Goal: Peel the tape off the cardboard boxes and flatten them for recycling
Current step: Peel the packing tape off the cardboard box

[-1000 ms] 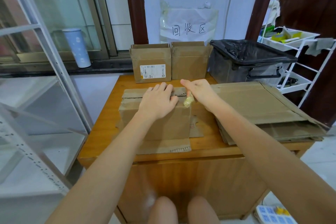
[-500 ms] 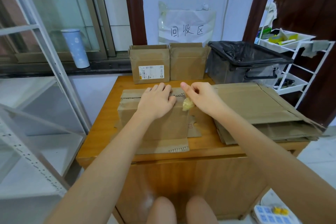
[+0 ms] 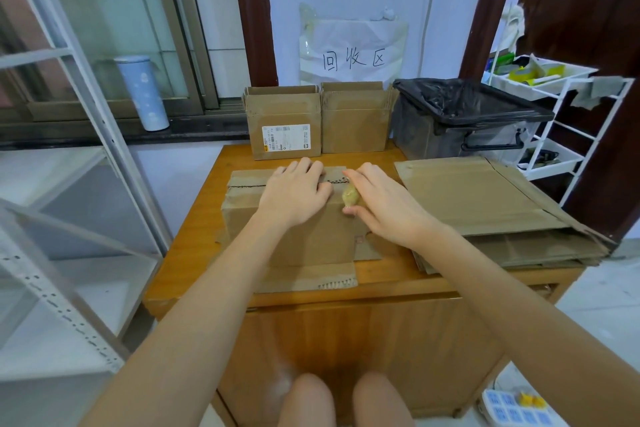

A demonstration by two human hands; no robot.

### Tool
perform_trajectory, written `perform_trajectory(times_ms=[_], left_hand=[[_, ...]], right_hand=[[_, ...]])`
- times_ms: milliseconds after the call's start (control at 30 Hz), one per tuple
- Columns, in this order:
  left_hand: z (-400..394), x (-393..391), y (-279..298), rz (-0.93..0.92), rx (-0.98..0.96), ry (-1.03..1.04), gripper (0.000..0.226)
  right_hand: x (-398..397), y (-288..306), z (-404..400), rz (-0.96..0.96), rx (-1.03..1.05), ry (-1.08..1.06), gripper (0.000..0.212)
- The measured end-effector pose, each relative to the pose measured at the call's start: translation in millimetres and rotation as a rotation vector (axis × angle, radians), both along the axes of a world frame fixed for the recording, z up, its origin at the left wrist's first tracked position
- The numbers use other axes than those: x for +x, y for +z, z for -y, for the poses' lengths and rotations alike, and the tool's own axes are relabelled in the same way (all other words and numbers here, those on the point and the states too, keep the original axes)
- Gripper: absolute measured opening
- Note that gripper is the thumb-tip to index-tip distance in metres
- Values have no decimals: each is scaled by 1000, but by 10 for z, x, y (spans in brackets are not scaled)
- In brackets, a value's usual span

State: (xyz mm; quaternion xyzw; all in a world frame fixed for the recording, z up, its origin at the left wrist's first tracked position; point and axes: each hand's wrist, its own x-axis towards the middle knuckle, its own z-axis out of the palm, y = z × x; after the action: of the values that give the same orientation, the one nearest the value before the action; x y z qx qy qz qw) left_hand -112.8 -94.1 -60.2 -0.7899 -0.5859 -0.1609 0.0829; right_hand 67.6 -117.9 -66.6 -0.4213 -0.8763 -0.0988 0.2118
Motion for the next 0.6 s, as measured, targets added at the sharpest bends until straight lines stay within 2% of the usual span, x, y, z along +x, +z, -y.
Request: perform_trajectory(times_ms=[100, 167, 267, 367, 500, 567, 600], left_hand=[[-14, 2, 2, 7, -17, 11, 36], [-17, -3, 8, 17, -31, 16, 35], [-24, -8, 25, 17, -42, 13, 33], [-39, -6, 17, 24, -53, 12, 33], [-55, -9, 21, 36, -55, 12, 34], [-59, -4, 24, 37, -65, 9, 35], [-62, -3, 21, 38, -68, 10, 35]], right_hand=[[21, -18, -12, 123, 182, -79, 51], [47, -94, -14, 170, 322, -152, 52], [26, -296, 11, 60, 447, -179, 46], [-15, -404, 63, -42, 435, -177, 64], [4, -488, 103, -153, 478, -169, 63], [13, -517, 196, -222, 379, -132, 58], [10, -515, 262, -292, 253, -132, 54]])
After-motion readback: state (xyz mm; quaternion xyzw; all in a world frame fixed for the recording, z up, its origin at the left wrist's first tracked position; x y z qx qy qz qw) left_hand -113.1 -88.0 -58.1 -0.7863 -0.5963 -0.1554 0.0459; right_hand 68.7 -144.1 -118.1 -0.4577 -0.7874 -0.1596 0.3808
